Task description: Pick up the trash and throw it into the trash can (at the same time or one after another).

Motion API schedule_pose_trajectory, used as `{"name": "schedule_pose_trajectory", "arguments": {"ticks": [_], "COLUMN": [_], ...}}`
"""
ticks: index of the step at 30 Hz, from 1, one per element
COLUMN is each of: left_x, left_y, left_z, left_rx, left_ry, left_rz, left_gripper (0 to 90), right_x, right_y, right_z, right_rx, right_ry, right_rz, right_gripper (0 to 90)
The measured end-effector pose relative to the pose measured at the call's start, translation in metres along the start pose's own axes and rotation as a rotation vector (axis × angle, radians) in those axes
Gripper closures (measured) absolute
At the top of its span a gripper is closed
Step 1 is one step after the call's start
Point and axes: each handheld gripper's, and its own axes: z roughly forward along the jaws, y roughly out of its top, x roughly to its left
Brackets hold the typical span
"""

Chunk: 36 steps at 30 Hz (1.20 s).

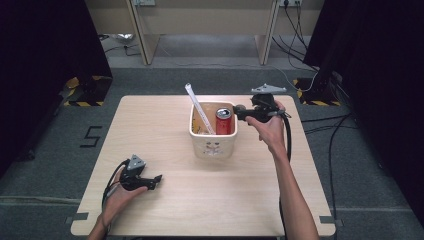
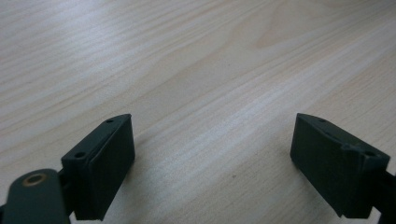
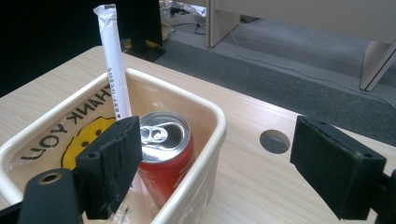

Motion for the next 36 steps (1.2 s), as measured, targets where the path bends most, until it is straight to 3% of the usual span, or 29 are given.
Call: {"name": "schedule_pose_trajectory", "arguments": {"ticks": [12,36], "left_x": [0.0,0.0], "left_y": [0.0,0.0], "left_z": [0.0,0.0], "left_rx": [-0.002,-0.002], "left_ry": [0.001,0.001], "left_rz": [-0.001,0.0], "left_gripper": [12.8,12.8], "right_x": [-0.01,-0.026], "right_y": [-0.008,-0.042], "right_z": [-0.009,-0.026], "right_rx": [-0.001,0.024], "right_ry": [-0.024,-0.056], "right_rz": [0.001,0.013], "right_gripper": [17.3,17.5]}}
